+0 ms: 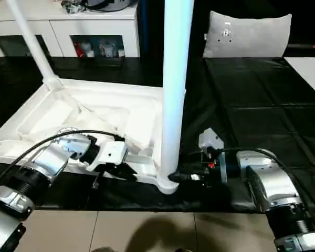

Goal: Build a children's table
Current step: Rotate leg to tighten

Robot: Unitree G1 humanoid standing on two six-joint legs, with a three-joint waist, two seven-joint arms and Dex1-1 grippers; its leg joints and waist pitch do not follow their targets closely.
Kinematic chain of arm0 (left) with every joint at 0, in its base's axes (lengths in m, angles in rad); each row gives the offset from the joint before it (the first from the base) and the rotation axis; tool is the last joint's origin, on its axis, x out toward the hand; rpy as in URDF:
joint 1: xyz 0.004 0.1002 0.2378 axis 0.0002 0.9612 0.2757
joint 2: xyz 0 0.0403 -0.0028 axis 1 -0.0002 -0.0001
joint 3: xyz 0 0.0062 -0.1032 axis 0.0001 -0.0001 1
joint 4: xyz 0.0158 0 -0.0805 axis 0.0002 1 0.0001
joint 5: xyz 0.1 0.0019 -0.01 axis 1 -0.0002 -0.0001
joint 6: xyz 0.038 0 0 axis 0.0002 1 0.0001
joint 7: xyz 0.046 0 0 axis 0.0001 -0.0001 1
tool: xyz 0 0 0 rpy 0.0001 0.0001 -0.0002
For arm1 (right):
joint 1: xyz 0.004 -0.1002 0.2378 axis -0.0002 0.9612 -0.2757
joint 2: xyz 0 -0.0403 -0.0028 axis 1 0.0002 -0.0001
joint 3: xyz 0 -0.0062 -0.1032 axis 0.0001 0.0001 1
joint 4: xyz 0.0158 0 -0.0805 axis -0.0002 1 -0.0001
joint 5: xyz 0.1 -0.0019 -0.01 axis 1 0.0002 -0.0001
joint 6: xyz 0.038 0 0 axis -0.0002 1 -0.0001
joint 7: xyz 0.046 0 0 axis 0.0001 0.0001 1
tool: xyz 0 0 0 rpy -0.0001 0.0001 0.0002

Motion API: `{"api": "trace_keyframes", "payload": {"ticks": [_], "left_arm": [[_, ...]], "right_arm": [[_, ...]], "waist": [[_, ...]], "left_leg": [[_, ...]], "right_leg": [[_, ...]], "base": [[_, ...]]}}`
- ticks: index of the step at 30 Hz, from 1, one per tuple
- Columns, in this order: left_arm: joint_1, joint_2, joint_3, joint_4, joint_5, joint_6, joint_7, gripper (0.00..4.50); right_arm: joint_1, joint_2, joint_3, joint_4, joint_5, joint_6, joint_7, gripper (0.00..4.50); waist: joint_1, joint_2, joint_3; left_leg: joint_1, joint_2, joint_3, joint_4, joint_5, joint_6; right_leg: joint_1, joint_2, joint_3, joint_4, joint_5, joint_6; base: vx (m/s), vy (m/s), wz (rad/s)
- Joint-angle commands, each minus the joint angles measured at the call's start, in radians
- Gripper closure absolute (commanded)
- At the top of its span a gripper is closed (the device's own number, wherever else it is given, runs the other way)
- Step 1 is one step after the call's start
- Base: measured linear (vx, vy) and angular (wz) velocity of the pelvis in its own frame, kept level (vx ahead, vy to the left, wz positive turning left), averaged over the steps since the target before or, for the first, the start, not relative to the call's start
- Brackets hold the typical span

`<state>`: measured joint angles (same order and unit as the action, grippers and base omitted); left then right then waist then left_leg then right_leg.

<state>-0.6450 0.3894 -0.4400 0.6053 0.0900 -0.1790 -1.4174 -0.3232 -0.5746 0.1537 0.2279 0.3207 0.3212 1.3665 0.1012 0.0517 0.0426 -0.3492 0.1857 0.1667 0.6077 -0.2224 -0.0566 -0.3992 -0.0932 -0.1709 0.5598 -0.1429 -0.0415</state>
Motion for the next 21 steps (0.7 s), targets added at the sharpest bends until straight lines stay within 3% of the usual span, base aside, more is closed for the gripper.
{"api": "trace_keyframes", "payload": {"ticks": [1, 7, 15, 18, 21], "left_arm": [[0.009, -0.008, -0.041, -0.035, 0.002, -0.014, -0.041, 4.5], [0.011, -0.009, -0.041, -0.042, 0.001, -0.01, -0.042, 4.5], [0.019, -0.023, -0.022, -0.063, -0.022, 0.054, -0.029, 4.5], [0.007, -0.057, -0.013, -0.068, -0.012, 0.158, 0.027, 4.5], [-0.02, -0.11, 0.005, -0.036, 0.007, 0.227, 0.128, 4.5]], "right_arm": [[-0.026, 0.006, 0.008, -0.011, 0.011, 0.007, 0.016, 1.91], [-0.03, 0.019, 0.017, -0.004, 0.013, 0.009, 0.022, 2.41], [-0.006, 0.036, 0.014, -0.041, 0.035, 0.044, 0.004, 2.53], [-0.008, 0.094, -0.003, -0.06, 0.007, 0.104, -0.155, 2.53], [-0.033, 0.17, -0.02, -0.039, -0.047, 0.146, -0.34, 2.53]], "waist": [[-0.003, -0.025, -0.07], [-0.001, -0.026, -0.071], [-0.001, -0.023, -0.071], [-0.004, -0.022, -0.069], [-0.022, -0.023, -0.062]], "left_leg": [[-0.004, 0.052, -0.01, -0.067, -0.093, 0.099], [-0.005, 0.052, -0.01, -0.066, -0.079, 0.102], [-0.005, 0.051, -0.01, -0.065, -0.079, 0.098], [-0.004, 0.051, -0.011, -0.067, -0.077, 0.09], [-0.002, 0.037, -0.009, -0.067, -0.113, 0.055]], "right_leg": [[0.063, -0.076, 0.067, -0.069, -0.385, -0.067], [0.063, -0.076, 0.067, -0.067, -0.373, -0.066], [0.063, -0.076, 0.066, -0.069, -0.381, -0.063], [0.062, -0.075, 0.066, -0.071, -0.383, -0.064], [0.061, -0.071, 0.056, -0.087, -0.471, -0.032]], "base": [[0.0, 0.0, 0.0], [0.0, 0.0, 0.0], [0.0, 0.0, 0.0], [0.0, 0.0, 0.0], [0.0, 0.0, 0.0]]}}
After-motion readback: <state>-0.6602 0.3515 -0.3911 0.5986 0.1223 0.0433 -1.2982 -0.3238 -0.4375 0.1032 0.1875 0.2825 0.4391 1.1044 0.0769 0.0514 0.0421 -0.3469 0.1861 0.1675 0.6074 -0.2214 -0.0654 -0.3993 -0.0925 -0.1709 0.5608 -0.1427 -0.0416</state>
